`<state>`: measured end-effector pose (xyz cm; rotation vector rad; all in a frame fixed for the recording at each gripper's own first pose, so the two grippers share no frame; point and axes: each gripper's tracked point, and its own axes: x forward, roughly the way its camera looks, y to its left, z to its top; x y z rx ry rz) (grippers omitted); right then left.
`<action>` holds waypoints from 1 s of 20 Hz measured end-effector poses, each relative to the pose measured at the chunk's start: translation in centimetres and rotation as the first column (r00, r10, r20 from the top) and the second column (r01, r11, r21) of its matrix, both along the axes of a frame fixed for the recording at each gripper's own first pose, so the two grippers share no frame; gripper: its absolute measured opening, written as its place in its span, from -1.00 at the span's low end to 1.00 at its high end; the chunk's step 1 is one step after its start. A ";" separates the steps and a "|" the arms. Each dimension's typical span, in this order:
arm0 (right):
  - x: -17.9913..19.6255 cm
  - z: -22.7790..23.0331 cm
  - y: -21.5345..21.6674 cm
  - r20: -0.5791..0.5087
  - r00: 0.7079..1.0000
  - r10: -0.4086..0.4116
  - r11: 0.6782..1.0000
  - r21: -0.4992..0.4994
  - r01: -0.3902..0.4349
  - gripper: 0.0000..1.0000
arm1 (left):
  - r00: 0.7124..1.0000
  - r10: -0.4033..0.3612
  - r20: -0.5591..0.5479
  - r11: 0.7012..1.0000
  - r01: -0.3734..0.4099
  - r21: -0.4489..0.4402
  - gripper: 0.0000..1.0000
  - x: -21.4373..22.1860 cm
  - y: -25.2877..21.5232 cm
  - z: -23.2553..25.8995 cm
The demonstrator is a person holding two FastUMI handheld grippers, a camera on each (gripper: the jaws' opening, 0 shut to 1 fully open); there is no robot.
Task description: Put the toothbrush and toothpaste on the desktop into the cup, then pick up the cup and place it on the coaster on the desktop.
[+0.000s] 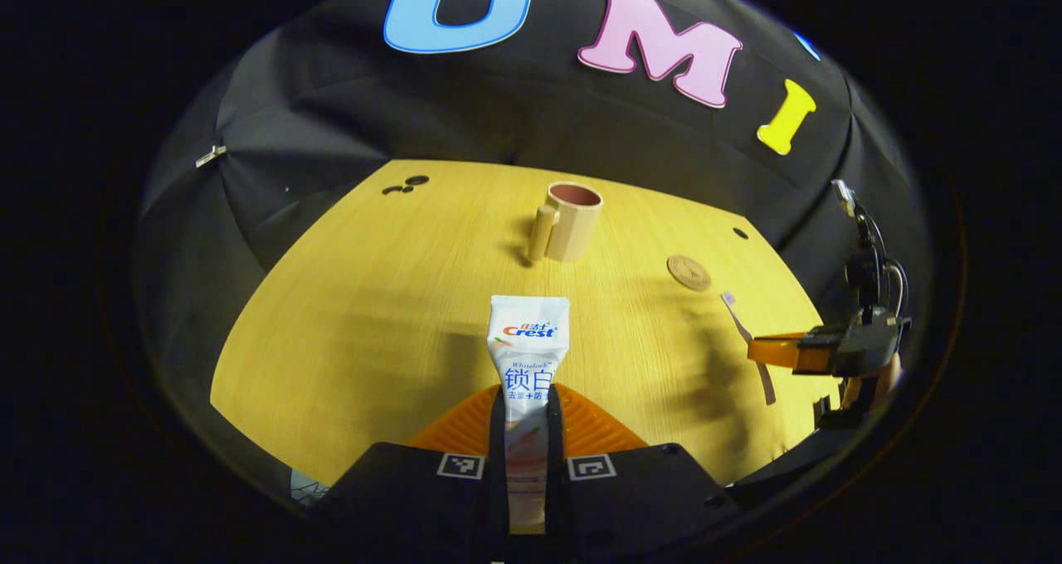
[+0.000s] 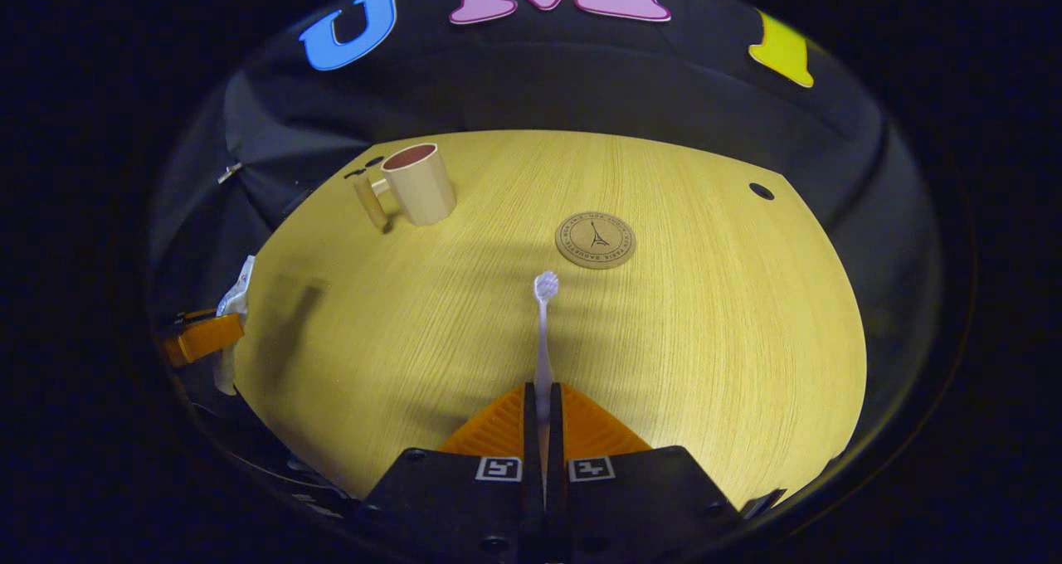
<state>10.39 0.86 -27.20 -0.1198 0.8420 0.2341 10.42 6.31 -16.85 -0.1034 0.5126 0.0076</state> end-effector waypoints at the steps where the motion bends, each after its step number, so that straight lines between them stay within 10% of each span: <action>1: 0.1 0.6 -0.2 0.007 1.000 -0.011 1.000 0.018 0.011 -0.89 | 1.000 0.001 0.020 1.000 -0.001 -0.006 -0.56 0.8 -0.1 1.1; 20: 6.8 8.3 -1.9 0.127 0.992 0.028 0.978 0.201 -0.053 -0.89 | 0.870 -0.007 0.493 1.000 0.005 0.005 -0.57 23.6 -5.3 18.0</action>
